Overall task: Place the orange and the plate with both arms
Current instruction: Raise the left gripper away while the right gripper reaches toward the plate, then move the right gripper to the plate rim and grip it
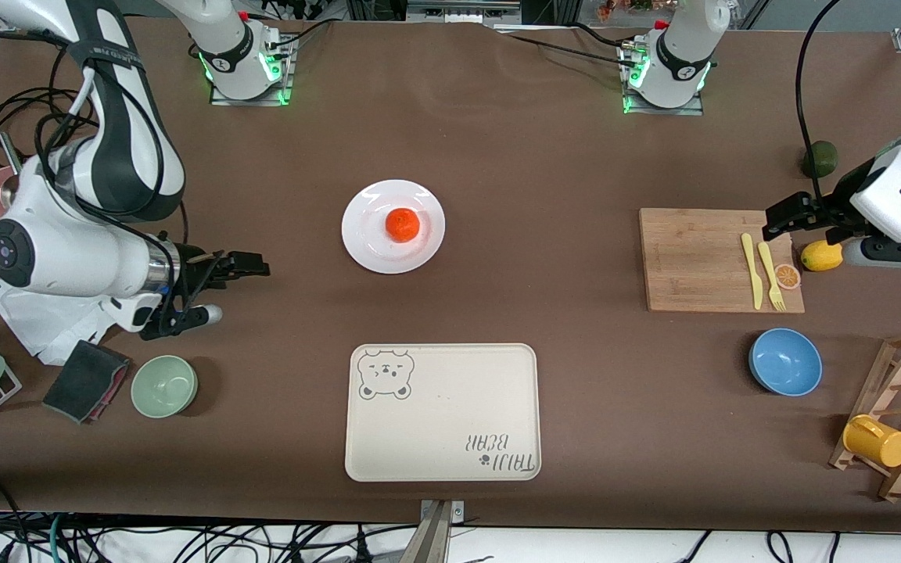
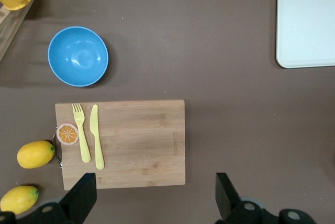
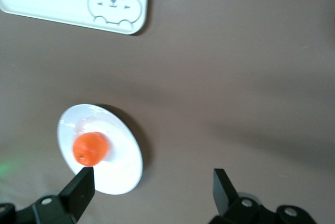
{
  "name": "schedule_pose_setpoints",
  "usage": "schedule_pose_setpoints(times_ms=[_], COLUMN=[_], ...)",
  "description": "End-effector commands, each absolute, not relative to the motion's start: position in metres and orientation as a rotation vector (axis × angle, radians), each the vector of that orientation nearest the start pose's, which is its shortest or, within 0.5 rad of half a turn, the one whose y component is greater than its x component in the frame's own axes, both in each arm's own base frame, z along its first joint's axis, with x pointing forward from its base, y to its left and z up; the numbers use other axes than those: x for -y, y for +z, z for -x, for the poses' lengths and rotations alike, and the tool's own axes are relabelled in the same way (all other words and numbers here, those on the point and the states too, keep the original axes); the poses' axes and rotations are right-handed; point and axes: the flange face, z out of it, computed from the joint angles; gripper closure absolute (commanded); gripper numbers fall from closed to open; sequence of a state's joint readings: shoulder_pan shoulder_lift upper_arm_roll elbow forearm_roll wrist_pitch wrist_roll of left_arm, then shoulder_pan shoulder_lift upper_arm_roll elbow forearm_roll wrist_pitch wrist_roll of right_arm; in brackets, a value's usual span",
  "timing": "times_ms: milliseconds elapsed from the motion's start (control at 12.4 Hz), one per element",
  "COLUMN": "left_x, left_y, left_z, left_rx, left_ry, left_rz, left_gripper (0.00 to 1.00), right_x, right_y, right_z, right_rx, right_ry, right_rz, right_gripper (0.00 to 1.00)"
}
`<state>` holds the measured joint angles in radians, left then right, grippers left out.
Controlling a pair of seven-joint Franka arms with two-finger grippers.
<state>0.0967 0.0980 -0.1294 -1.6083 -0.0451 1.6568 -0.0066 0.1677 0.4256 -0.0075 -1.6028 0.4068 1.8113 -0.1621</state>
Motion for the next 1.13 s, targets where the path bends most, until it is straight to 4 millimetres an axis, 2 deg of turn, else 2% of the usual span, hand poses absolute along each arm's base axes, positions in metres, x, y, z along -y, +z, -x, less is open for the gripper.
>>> schedule_pose_setpoints(times_ms=[0,241,483,805,966,1046], left_x=[0.018,0.019,-0.003,-0.006,-0.029,-0.031], left_y=[0.557,0.564,0.58,0.581,0.58,0.58], left_z=[-0.583,-0.588,-0.596,-0.602,-0.603,-0.603], left_rx=[-0.043,0.001,0.061,0.064,0.116,0.118], left_ry=[0.061,0.039,-0.025,-0.038,-0.038,-0.039], left_rz=[3.217,3.217,3.231,3.222,3.219,3.217], left_gripper=[0.0,0.0,0.0,0.0,0.0,0.0], right_x=[-0.139,-0.138,-0.136,-0.132,-0.132,-0.128], right_y=[0.357,0.325,0.294,0.263,0.25,0.242], right_z=[-0.63,-0.624,-0.619,-0.612,-0.602,-0.597], right_rx=[0.213,0.181,0.156,0.12,0.133,0.123], right_ry=[0.279,0.27,0.274,0.267,0.262,0.259], right_rz=[2.628,2.512,2.4,2.291,2.257,2.236], right_gripper=[0.0,0.0,0.0,0.0,0.0,0.0])
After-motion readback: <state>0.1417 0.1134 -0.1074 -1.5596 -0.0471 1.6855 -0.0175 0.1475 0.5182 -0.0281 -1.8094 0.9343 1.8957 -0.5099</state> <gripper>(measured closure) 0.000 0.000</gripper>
